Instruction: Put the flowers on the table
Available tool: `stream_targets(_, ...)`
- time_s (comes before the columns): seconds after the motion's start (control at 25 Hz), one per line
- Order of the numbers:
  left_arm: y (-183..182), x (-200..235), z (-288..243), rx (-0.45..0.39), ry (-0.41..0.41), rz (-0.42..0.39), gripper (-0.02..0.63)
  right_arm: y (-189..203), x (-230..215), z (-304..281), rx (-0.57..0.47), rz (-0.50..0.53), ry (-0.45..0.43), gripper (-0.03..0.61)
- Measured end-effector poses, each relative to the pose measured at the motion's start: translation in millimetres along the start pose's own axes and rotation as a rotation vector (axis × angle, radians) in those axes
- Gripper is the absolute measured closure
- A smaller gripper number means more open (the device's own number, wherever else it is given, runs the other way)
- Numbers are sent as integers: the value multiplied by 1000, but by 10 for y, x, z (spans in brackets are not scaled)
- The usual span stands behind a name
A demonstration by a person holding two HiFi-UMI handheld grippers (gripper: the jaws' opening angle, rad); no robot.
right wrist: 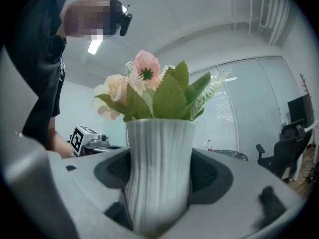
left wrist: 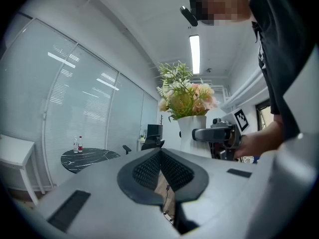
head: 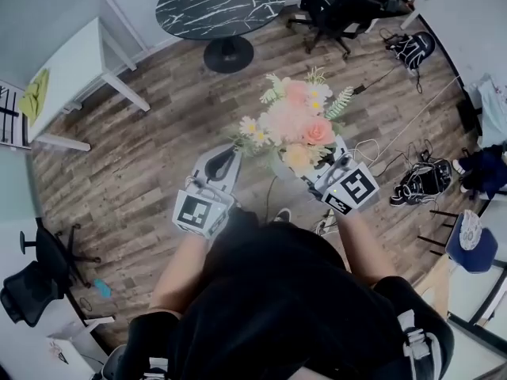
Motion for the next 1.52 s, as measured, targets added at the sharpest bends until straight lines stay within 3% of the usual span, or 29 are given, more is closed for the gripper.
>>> stream_targets(0.8,11,1328,254,-5,81,21,601,-29,148,-1325,42,12,50,239)
stream_targets(1.16,-15,1713,204,-4,64,24,601,-33,20,-1685,34,2,61,239)
stream_targets(1.52,-60,1942,5,0,34,11,601,-25,-191,-1969,33,15,14,239)
Point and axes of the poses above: the fingertips, and each gripper's own axes: z backward along the fingers, x to its left, y out of its underside, the point moved 2 cm from there along z, backward along the fingers, and after that the axes turned 10 degrees about -y, right-handed, at the moved point
